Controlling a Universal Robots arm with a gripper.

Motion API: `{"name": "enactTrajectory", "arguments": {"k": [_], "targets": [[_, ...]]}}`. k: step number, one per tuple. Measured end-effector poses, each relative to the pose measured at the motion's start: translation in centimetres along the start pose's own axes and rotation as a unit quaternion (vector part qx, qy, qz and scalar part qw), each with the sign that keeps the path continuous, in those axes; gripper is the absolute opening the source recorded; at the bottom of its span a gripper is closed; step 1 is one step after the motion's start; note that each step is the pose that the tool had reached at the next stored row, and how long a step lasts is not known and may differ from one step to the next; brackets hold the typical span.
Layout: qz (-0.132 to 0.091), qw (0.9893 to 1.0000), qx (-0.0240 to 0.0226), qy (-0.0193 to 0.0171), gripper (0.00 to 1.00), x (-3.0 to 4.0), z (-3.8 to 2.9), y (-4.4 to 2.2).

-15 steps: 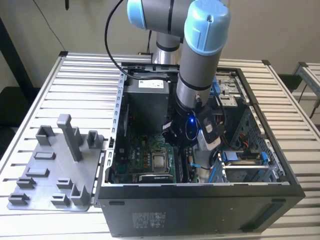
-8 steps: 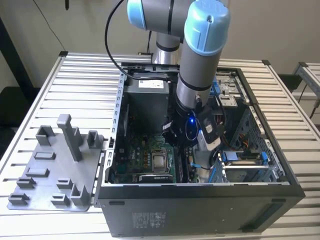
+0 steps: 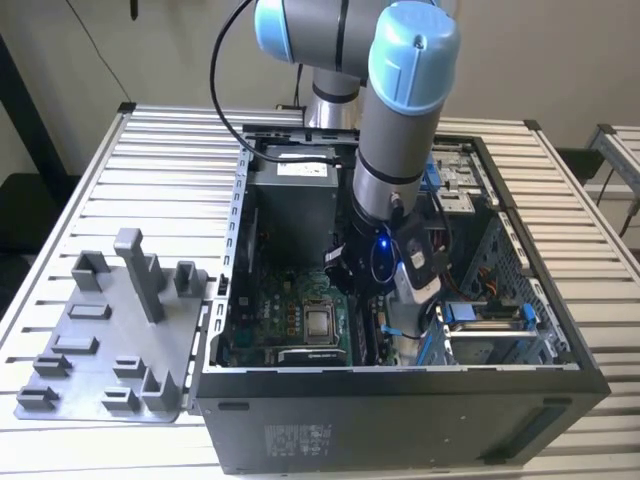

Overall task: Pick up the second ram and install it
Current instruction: 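Insert the second ram into the second slot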

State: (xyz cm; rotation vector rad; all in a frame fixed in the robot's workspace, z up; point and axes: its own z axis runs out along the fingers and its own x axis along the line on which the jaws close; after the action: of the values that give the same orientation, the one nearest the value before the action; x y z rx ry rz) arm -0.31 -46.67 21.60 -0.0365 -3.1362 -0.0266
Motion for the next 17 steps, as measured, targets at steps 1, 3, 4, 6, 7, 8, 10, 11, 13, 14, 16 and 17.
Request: {"name": "enactTrajectory", "arguments": {"k": [1,3,4,6,7,8,10,11,13,14,16,17], "targets": [[0.000,1.0000,0.0000,0.0001,0.14,0.00,0.08,0.00],[0.000,1.0000,-0.0004,0.0000,0.14,0.00,0.16,0.02],[0.000,1.0000,-0.0008,0.0000,0.14,0.00,0.19,0.02],[0.000,1.0000,-0.0013,-0.0001,0.14,-0.01,0.20,0.03],[0.000,1.0000,-0.0015,0.0000,0.14,0.00,0.18,0.03],[0.000,1.0000,-0.0018,-0.0001,0.14,0.00,0.15,0.03],[0.000,1.0000,-0.0039,-0.0001,0.14,0.00,0.05,0.04],[0.000,1.0000,-0.0056,-0.0003,0.14,-0.01,-0.03,0.07],[0.000,1.0000,-0.0055,0.0000,0.14,-0.01,-0.29,0.07],[0.000,1.0000,-0.0052,0.0002,0.14,0.00,-0.45,0.05],[0.000,1.0000,-0.0052,0.0004,0.14,0.00,-0.72,0.05],[0.000,1.0000,-0.0052,0.0005,0.14,0.00,-0.83,0.04]]}}
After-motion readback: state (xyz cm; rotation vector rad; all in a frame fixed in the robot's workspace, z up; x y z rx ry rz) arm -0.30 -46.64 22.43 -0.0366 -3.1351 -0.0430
